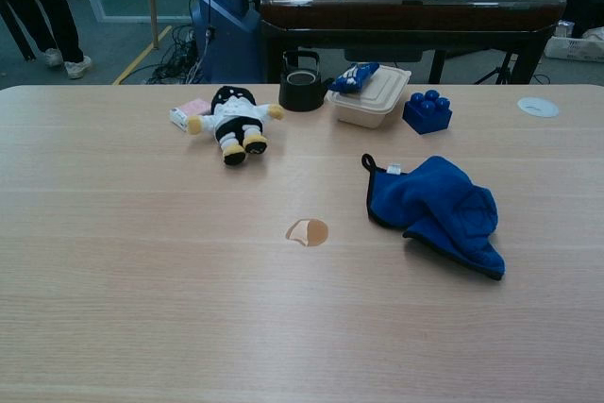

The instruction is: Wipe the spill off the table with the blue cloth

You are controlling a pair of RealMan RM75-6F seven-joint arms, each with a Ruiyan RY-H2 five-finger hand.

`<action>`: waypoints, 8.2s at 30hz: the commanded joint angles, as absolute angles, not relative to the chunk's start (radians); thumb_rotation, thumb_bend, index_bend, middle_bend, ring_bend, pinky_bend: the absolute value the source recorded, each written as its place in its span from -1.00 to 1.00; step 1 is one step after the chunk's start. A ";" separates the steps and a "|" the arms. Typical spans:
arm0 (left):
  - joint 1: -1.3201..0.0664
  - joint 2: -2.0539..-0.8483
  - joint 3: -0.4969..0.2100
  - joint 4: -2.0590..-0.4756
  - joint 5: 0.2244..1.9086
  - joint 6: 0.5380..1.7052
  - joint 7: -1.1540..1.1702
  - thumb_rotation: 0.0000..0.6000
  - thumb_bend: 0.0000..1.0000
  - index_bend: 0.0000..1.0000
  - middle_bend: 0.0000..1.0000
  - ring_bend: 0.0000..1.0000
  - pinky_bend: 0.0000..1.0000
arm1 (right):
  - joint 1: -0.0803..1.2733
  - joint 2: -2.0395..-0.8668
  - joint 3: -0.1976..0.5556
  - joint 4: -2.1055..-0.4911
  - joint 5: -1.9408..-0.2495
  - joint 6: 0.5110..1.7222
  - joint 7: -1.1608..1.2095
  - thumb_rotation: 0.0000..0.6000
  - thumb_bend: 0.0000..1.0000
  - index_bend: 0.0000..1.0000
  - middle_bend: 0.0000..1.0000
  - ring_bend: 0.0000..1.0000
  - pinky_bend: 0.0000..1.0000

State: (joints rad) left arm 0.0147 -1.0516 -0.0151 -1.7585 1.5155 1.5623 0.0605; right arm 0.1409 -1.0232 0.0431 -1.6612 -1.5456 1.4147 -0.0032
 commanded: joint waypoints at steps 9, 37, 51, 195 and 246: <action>0.020 -1.053 -0.012 -1.755 1.517 1.569 0.055 1.00 -0.51 -0.75 -0.88 -0.92 -0.86 | 0.147 -1.020 0.041 -1.669 -1.557 1.409 -0.009 1.00 -0.90 -0.62 -0.47 -0.69 -0.59; 0.046 -1.041 -0.013 -1.731 1.507 1.596 0.010 1.00 -0.51 -0.75 -0.88 -0.92 -0.86 | 0.511 -1.271 0.129 -1.555 -1.378 0.909 -0.182 1.00 -0.90 -0.62 -0.52 -0.69 -0.59; 0.040 -1.039 -0.019 -1.725 1.490 1.579 0.012 1.00 -0.51 -0.75 -0.88 -0.92 -0.86 | 0.628 -1.470 0.133 -1.333 -1.269 0.779 -0.215 1.00 -1.00 -0.78 -0.75 -0.92 -0.68; 0.082 -1.031 -0.014 -1.696 1.486 1.593 -0.030 1.00 -0.51 -0.75 -0.88 -0.92 -0.86 | 0.821 -1.707 0.071 -0.983 -1.352 0.762 -0.145 1.00 0.09 0.60 0.32 0.22 0.56; 0.093 -1.029 -0.009 -1.689 1.492 1.605 -0.043 1.00 -0.51 -0.75 -0.88 -0.92 -0.86 | 0.902 -1.837 0.182 -0.872 -1.217 0.693 -0.276 1.00 0.09 0.60 0.33 0.22 0.56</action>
